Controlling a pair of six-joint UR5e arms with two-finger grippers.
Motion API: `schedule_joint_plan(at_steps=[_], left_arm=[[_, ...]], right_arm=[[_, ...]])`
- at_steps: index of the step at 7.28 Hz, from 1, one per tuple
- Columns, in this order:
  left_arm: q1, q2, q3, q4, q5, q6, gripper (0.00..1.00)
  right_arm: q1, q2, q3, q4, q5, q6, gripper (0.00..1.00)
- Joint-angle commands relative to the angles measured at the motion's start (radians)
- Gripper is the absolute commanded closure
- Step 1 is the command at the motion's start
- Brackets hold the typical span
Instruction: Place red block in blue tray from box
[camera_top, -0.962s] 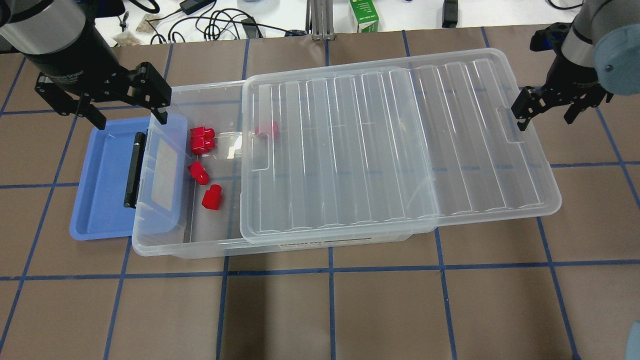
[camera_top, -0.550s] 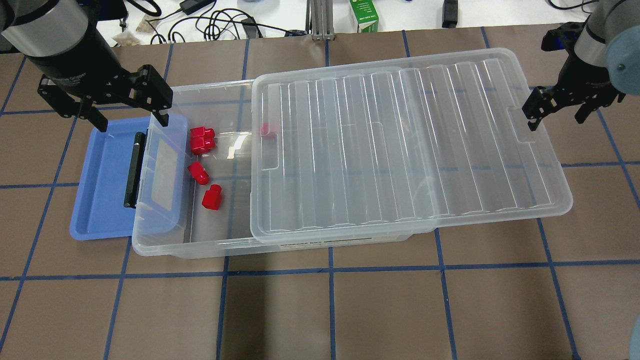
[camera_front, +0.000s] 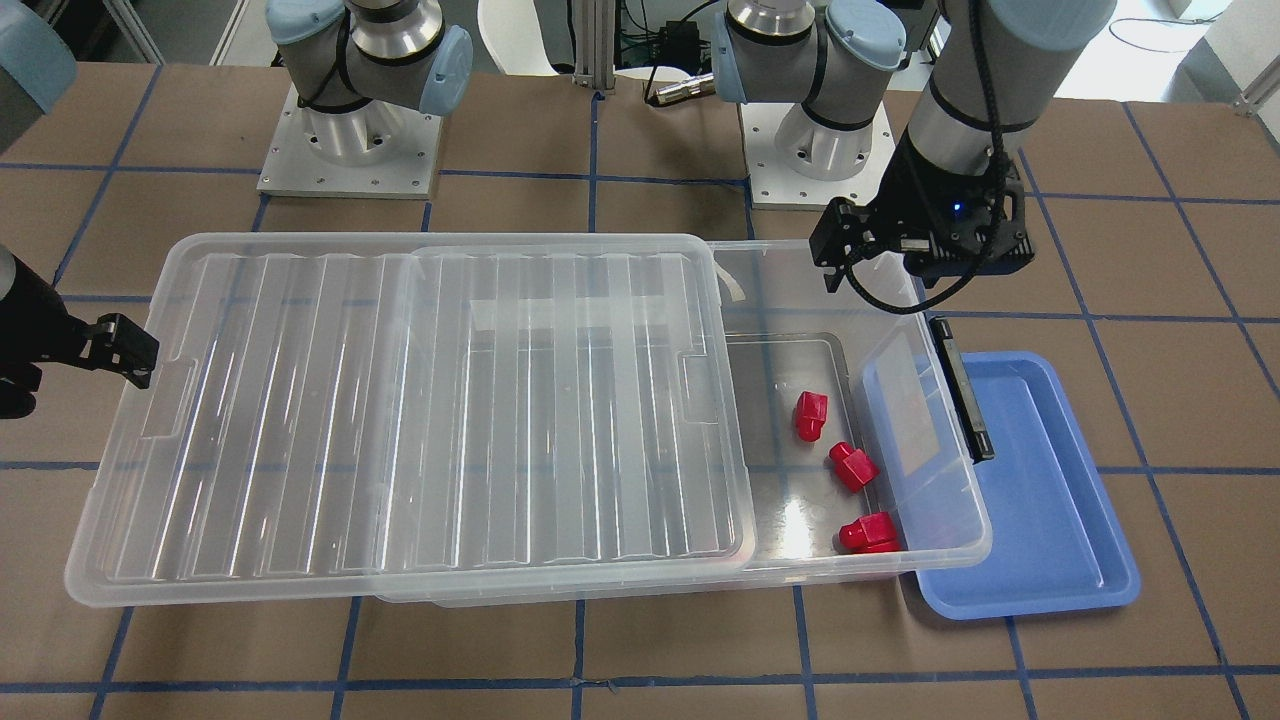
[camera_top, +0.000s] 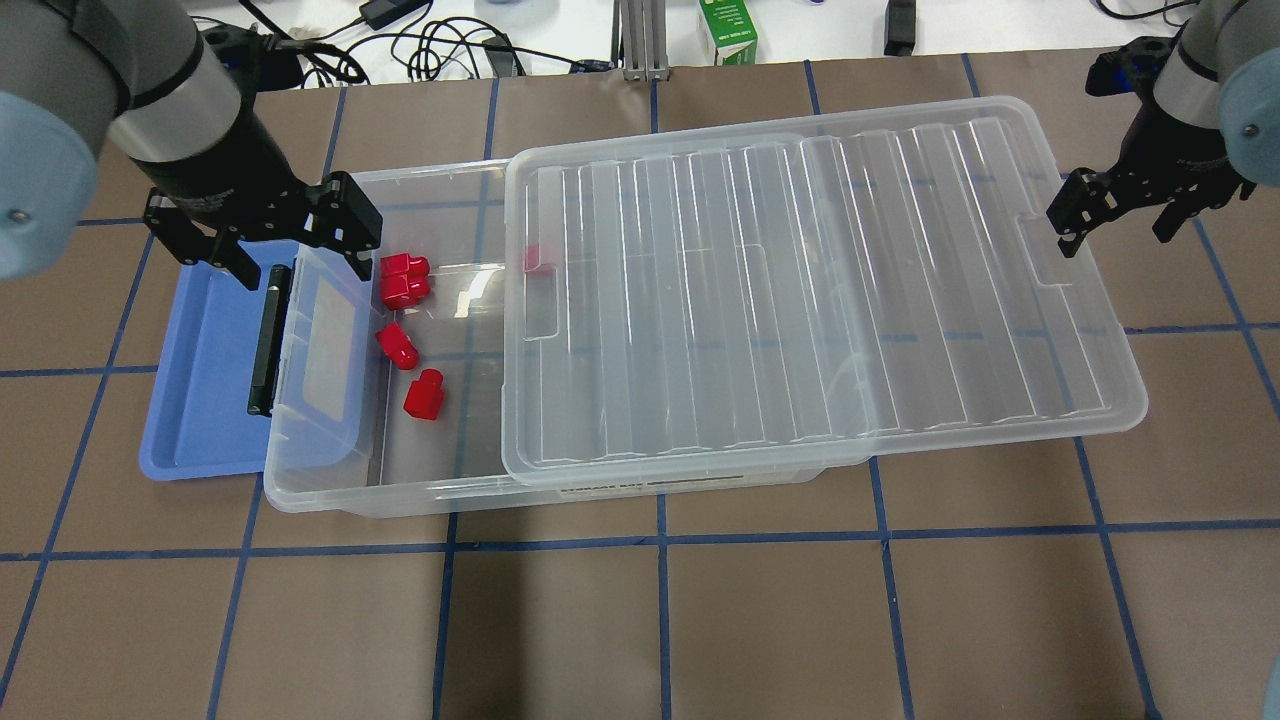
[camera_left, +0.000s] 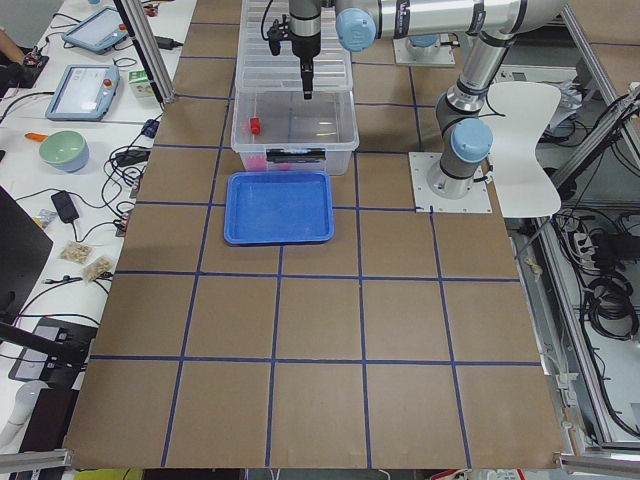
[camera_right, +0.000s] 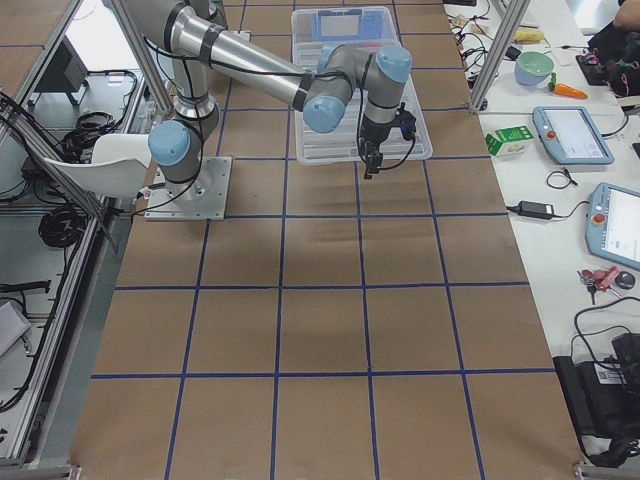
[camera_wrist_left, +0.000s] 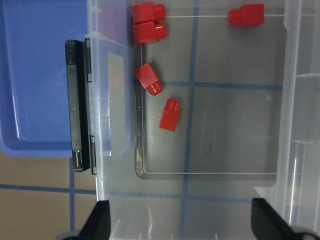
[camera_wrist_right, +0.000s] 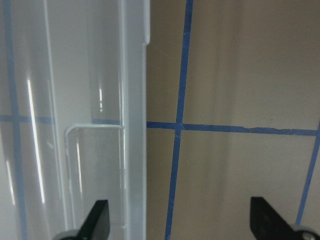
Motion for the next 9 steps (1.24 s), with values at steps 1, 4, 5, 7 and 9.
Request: schedule_joint_plan(at_steps=[1,4,5,7,9], left_arm=[[-0.003,-0.007,-0.141,0.150,0.001,0.002,0.00],[-0.023,-0.056,-0.208,0.267,0.001,-0.024,0.00],[-0.047,-0.074,-0.214,0.291,0.009,-0.031,0.00],[-0.049,-0.117,-0.231,0.342,0.010,-0.013,0.00],[-0.035,-0.148,-0.235,0.371,0.009,0.016,0.00]], right_arm=[[0.008,-0.083,-0.037,0.064,0.020,0.004,0.00],[0.066,-0.103,-0.036,0.069,0.020,0.022,0.00],[0.116,-0.114,-0.046,0.101,0.004,0.105,0.00],[0.117,-0.118,-0.043,0.111,0.006,0.104,0.00],[0.104,-0.115,-0.037,0.108,0.004,0.102,0.00]])
